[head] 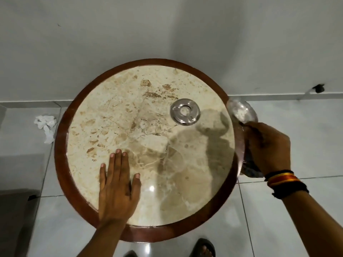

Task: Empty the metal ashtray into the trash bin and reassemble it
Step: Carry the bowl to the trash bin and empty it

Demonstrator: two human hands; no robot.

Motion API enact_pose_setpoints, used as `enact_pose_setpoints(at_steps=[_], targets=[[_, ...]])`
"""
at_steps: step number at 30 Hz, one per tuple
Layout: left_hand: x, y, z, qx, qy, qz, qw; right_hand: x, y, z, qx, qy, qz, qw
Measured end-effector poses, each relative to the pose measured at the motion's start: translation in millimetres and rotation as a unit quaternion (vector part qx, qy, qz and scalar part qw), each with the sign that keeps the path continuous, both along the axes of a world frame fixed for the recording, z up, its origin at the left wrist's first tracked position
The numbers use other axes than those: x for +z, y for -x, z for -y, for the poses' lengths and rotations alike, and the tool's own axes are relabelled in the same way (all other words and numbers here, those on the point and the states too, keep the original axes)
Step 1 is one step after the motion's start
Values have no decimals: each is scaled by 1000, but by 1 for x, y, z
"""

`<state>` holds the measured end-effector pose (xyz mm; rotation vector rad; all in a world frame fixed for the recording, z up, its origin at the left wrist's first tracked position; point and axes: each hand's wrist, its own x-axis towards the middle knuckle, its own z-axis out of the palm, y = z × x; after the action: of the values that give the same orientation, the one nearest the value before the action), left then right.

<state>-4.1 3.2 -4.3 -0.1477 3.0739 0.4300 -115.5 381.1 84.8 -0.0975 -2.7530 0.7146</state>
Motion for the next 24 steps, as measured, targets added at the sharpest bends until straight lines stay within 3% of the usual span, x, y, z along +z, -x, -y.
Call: enact_pose_setpoints(at_steps=[4, 7, 10, 14, 16, 20, 22, 24], targets=[[-1, 6, 0, 3, -3, -7, 1000, -27, -12, -57, -93, 114, 36, 989], [0, 13, 4, 5, -5, -15, 1000, -58, -17, -85, -187, 278, 106, 936], [-4, 14, 2, -2, -2, -13, 1000, -93, -18, -109, -277, 476, 150, 821], [-4, 15, 1, 2, -3, -7, 1000, -129, -15, -120, -379, 689, 123, 605], [-4, 15, 0, -2, -5, -8, 1000, -144, -15, -123, -399, 732, 91, 545], [-3, 14, 0, -12, -5, -9, 1000, -161, -12, -124, -418, 773, 35, 476], [-2, 15, 1, -12, -8, -6, 1000, -167, -10, -120, -427, 758, 73, 487], [-2, 15, 0, -9, -8, -4, 1000, -172, -10, -113, -433, 718, 151, 523]])
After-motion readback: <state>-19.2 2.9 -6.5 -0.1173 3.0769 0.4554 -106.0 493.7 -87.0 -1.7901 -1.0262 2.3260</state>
